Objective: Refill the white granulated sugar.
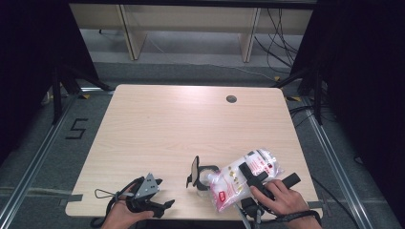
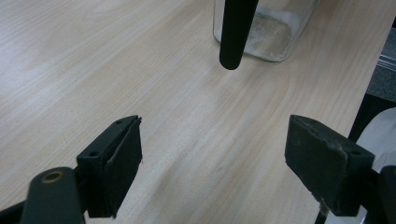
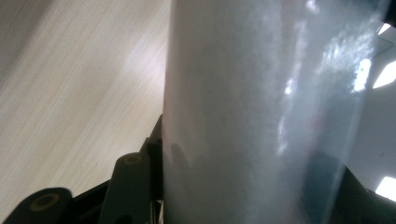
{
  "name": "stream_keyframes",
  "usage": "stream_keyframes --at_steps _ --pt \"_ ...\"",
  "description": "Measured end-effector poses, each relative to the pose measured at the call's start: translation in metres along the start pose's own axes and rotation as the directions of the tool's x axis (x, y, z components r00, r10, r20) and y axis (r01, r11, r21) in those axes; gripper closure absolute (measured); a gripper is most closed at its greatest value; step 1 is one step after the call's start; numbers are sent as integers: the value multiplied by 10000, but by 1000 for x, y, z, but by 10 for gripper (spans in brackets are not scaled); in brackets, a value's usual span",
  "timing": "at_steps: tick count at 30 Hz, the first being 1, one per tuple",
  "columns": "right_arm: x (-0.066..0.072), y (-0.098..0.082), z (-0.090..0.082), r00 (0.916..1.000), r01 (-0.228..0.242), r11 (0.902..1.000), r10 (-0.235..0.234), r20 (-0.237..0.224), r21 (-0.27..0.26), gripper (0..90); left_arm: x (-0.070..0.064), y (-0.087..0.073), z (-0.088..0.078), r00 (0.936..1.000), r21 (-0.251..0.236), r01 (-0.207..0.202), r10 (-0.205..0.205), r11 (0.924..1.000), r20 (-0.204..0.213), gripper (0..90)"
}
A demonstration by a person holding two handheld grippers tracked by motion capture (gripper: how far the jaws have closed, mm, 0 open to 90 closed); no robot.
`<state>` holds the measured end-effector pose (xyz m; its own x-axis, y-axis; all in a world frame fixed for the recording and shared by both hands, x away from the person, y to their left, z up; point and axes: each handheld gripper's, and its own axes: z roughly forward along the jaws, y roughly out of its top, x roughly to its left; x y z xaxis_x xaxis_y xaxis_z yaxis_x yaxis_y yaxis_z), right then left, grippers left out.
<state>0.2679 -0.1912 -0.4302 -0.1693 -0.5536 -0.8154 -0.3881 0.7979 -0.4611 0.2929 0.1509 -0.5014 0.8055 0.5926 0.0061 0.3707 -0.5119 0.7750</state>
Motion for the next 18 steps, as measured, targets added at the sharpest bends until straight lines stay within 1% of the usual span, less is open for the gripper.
stream_keyframes --at_steps 1,2,3,4,6,7,9,10,11,15,16,18 --pt "0 0 0 10000 2 10000 -2 2 0 544 0 0 0 10000 -8 13 -13 10000 7 186" --pt "1 0 0 9999 -129 9999 129 -22 36 545 0 0 0 10000 19 13 -13 10000 39 186" --pt "0 0 0 10000 -14 10000 14 -2 9 544 0 0 0 10000 -23 63 -62 10000 35 186" --pt "0 0 0 10000 19 10000 -19 -11 21 545 0 0 0 10000 27 9 -9 10000 41 186" --pt "-1 0 0 10000 49 10000 -49 -3 23 545 0 0 0 10000 -35 74 -74 10000 46 186" --pt "-1 0 0 10000 89 10000 -89 4 28 545 0 0 0 10000 27 6 -6 10000 43 186" --pt "-1 0 0 9999 170 9998 -170 2 40 545 0 0 0 10000 -7 53 -53 10000 37 186" --pt "-1 0 0 9999 172 9998 -172 -2 37 545 1 0 -1 9999 144 -147 148 9998 -65 186" --pt "-2 0 0 9998 184 9998 -184 -7 31 545 1 0 0 10000 76 -78 78 9999 -20 186" --pt "-2 1 -1 9996 279 9996 -280 25 99 545 1 0 0 10000 101 -57 57 9999 -8 186" --pt "-1 2 -2 10000 3 9997 -3 -5 233 545 1 0 0 10000 96 -90 91 9999 -31 186" --pt "-1 2 -2 10000 59 9997 -60 43 249 545 1 0 0 10000 90 -77 77 9999 -20 186"
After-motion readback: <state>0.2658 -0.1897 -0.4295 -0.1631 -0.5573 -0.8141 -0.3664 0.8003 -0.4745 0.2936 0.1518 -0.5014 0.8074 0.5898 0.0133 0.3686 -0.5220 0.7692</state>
